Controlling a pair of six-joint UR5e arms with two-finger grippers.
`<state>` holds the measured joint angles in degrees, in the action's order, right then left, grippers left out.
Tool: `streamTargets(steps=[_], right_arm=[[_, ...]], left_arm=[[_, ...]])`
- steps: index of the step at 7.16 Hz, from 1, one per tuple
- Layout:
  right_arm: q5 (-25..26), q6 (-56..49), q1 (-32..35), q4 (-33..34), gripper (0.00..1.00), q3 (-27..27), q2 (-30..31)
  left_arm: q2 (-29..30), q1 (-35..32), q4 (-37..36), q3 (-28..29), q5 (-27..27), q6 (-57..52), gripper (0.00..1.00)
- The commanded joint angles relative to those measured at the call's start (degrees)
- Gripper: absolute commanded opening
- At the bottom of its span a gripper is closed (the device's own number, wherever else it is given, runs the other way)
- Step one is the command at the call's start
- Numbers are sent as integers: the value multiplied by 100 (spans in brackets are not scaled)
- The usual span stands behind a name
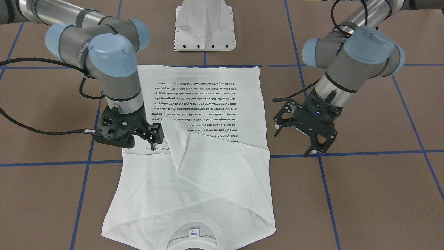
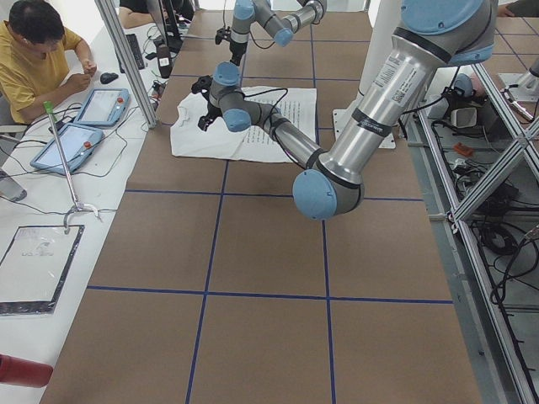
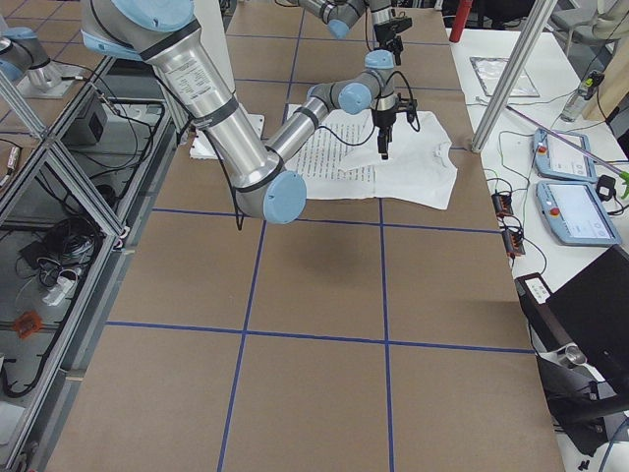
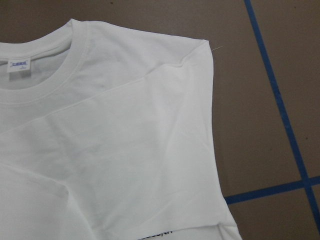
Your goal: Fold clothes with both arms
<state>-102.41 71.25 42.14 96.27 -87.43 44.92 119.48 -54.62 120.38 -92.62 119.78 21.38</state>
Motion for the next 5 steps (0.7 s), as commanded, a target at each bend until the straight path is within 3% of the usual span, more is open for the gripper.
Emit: streamTargets(steps=[1, 3, 5], right_arm=[[562, 729, -564, 76, 100, 1520, -1129], [957, 1038, -1012, 85, 100, 1772, -1178], [1056, 988, -1207, 715, 100, 1791, -1204]], left_arm=[[-311, -198, 3, -221, 168, -336, 100], [-416, -189, 3, -300, 160, -266, 100], [-417, -189, 3, -327, 151, -239, 100]])
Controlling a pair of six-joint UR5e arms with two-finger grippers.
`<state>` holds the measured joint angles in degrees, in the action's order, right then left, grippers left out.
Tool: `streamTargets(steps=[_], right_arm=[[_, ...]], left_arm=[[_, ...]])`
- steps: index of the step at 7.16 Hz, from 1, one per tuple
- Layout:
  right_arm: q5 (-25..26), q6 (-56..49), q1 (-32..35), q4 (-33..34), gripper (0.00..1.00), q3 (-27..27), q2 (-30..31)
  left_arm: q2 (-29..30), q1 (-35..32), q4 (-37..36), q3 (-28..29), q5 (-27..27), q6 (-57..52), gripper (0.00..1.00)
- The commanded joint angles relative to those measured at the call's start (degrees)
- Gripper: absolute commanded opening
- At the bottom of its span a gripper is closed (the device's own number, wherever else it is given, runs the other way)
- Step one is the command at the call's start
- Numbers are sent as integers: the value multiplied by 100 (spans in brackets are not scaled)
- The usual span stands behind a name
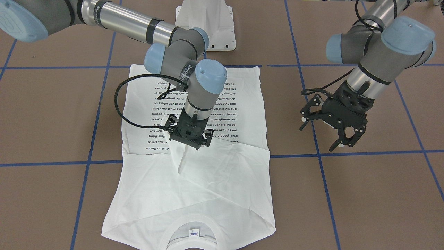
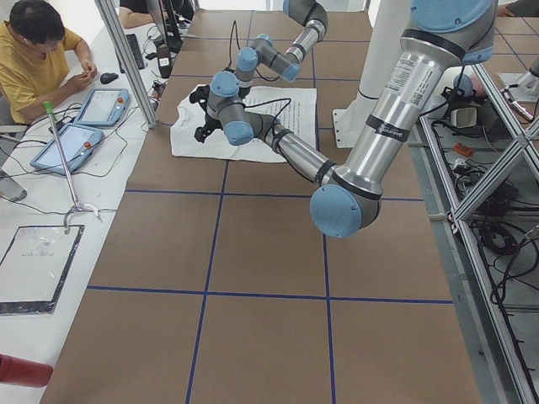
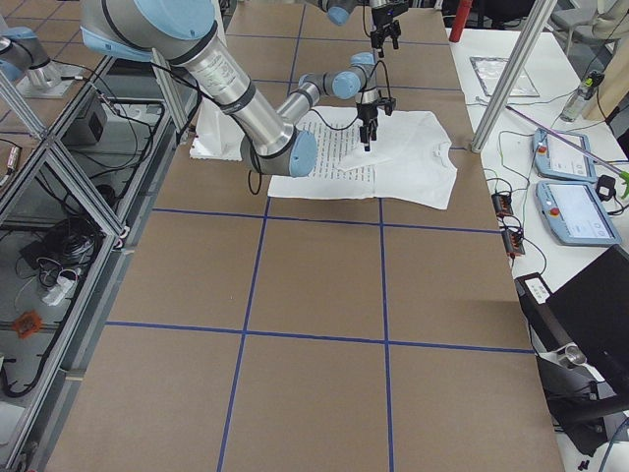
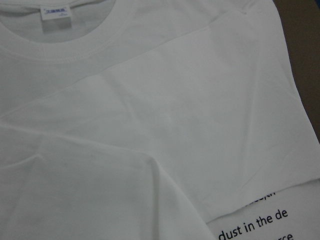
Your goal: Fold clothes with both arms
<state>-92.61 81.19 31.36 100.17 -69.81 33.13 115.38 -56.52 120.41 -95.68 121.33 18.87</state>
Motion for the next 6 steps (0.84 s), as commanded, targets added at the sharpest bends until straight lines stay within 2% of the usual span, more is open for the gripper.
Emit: streamTargets(steps=[1, 2, 6], right_arm=[[94, -7, -199, 354, 100, 37, 9], [146, -76, -235, 632, 100, 20, -16], [436, -1926, 18, 1607, 100, -68, 141]], left_arm=[[-7, 0, 0, -21, -4, 12, 100], [-16, 0, 0, -21, -4, 12, 100], [1, 44, 52, -12, -12, 300, 100]])
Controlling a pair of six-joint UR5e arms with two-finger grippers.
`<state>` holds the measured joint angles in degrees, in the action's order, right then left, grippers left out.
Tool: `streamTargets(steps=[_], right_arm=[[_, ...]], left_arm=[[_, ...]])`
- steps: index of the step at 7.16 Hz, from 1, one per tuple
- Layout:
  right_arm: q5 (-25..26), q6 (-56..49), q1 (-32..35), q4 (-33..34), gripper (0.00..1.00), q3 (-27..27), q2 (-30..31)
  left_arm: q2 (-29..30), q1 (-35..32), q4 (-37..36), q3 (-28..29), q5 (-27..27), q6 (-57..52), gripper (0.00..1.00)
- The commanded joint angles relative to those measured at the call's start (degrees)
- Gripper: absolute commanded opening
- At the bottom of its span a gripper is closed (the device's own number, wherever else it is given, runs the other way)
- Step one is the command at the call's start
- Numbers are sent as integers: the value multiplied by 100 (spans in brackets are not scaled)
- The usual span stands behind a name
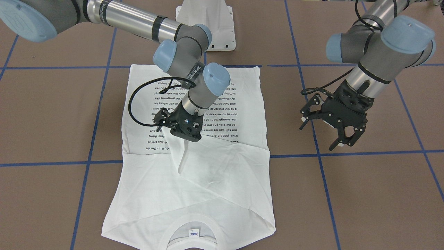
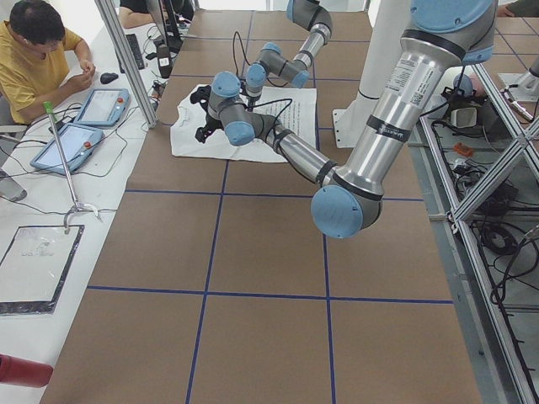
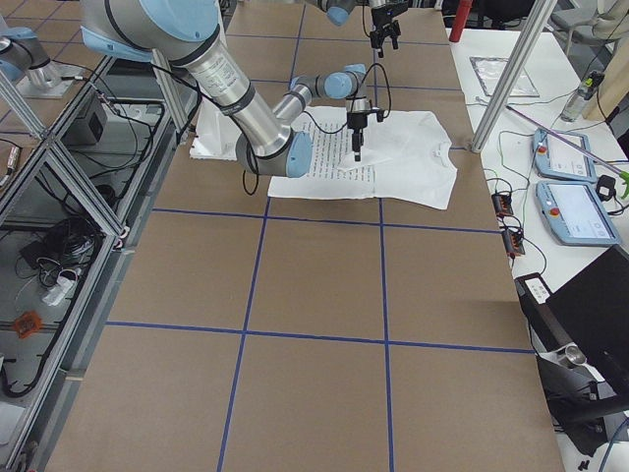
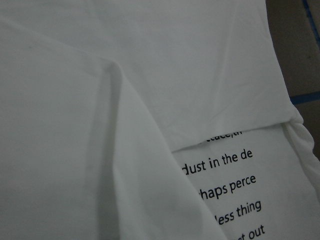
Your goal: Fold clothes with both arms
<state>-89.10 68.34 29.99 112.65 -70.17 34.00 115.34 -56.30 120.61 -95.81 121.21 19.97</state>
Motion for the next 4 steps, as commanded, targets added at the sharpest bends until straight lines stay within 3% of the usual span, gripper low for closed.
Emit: streamTargets(steps=[1, 4], right_arm=[[104, -1395, 330, 676, 100, -249, 237], [446, -2429, 762, 601, 100, -1094, 1344]], left_arm=[[24, 31, 33, -8, -1, 322, 100], [41, 40, 42, -26, -1, 429, 100]])
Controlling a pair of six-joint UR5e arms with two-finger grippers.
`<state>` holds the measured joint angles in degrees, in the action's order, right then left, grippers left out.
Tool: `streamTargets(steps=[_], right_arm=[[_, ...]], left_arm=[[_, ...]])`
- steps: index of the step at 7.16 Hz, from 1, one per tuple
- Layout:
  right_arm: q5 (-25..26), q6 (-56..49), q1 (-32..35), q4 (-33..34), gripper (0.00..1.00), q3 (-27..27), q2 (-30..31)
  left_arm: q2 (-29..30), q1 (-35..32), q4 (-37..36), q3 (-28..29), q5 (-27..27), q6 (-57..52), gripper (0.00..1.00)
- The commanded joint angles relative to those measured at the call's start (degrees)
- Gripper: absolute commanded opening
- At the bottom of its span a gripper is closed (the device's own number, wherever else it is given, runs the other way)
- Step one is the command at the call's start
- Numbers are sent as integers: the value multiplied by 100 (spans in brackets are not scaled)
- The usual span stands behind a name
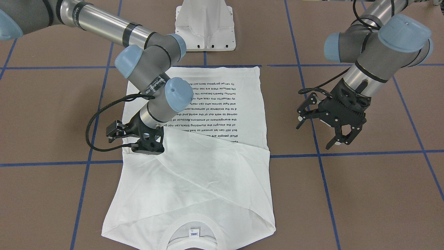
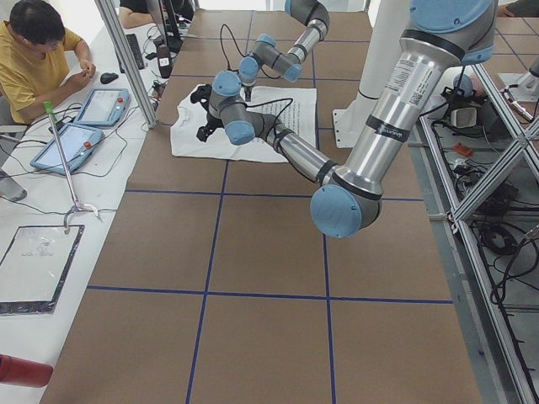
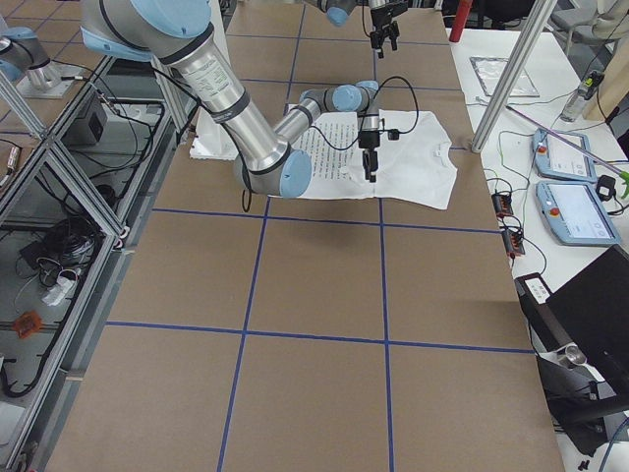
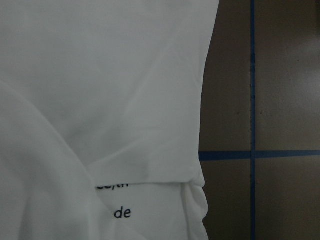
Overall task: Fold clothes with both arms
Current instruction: 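Move both grippers down to the shirt's hem corners nearest the robot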
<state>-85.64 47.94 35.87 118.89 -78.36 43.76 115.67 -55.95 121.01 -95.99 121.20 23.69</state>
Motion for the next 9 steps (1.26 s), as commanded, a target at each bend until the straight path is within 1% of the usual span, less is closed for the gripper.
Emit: streamTargets(steps=[1, 2, 3, 4, 5, 6, 7, 8, 9], right_arm=[[48, -478, 305, -33, 100, -650, 431], [-370, -235, 367, -442, 100, -1550, 884], [-913, -15, 368, -1420, 100, -2534, 1811], [-1163, 378, 368, -2022, 100, -3205, 2464], [-1339, 1078, 368, -2254, 100, -3542, 2705], [-1367, 1634, 324, -2839, 100, -3842, 3108], [-1419, 2422, 98, -3976, 100, -3949, 3721], [-1315, 3117, -148, -4858, 100, -4020, 4267], [-888, 3385, -568, -4945, 100, -4229, 4698]], left_arm=[[17, 5, -7, -16, 0, 65, 100], [43, 57, -42, -17, -26, 74, 100], [0, 145, -42, -130, 26, 83, 100], [-18, 450, -60, -209, -35, 536, 100], [-79, 775, -43, -384, -175, 1445, 100], [-454, 1222, -68, -838, -829, 1967, 100], [-823, 1722, -69, -1278, -1392, 2538, 100], [-1131, 2084, -69, -1569, -1737, 3214, 100], [-1543, 2584, -77, -1790, -2384, 3830, 100]])
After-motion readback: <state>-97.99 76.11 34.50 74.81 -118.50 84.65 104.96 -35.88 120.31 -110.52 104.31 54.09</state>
